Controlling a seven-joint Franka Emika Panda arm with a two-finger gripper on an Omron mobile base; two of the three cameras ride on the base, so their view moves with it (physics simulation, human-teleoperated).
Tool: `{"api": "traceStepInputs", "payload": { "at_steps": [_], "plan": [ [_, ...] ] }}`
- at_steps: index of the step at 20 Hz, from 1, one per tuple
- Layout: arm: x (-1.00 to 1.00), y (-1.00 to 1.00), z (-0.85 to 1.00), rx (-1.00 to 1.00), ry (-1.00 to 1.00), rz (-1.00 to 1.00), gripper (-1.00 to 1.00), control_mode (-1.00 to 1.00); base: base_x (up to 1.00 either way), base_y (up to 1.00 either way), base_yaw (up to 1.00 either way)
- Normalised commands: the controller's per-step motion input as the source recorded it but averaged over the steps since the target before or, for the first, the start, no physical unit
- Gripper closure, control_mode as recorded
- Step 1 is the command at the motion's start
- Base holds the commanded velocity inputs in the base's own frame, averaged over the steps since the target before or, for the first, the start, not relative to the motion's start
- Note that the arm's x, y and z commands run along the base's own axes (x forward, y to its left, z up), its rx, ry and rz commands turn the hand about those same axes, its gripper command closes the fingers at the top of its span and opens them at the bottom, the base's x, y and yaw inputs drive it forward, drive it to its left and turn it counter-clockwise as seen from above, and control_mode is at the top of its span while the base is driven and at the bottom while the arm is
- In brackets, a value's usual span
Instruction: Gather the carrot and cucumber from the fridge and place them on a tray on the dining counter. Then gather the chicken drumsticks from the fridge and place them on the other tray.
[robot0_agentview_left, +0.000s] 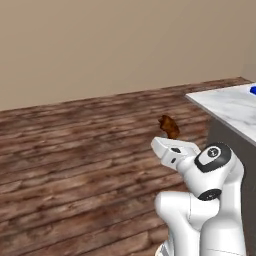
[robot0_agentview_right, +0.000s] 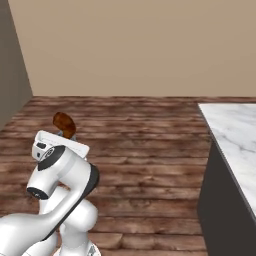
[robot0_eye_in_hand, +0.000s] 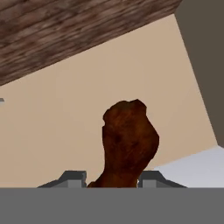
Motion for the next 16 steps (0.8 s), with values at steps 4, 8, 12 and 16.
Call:
{"api": "traceStepInputs", "payload": {
  "at_steps": [4, 8, 12, 16],
  "plan": [
    [0.0, 0.0, 0.0, 0.0, 0.0, 0.0, 1.0, 1.0, 0.67, 0.48, -0.21],
    [0.0, 0.0, 0.0, 0.0, 0.0, 0.0, 1.0, 1.0, 0.61, 0.47, -0.26],
    [0.0, 0.0, 0.0, 0.0, 0.0, 0.0, 1.0, 1.0, 0.58, 0.47, -0.27],
    [0.0, 0.0, 0.0, 0.0, 0.0, 0.0, 1.0, 1.0, 0.61, 0.51, -0.28]
  ]
}}
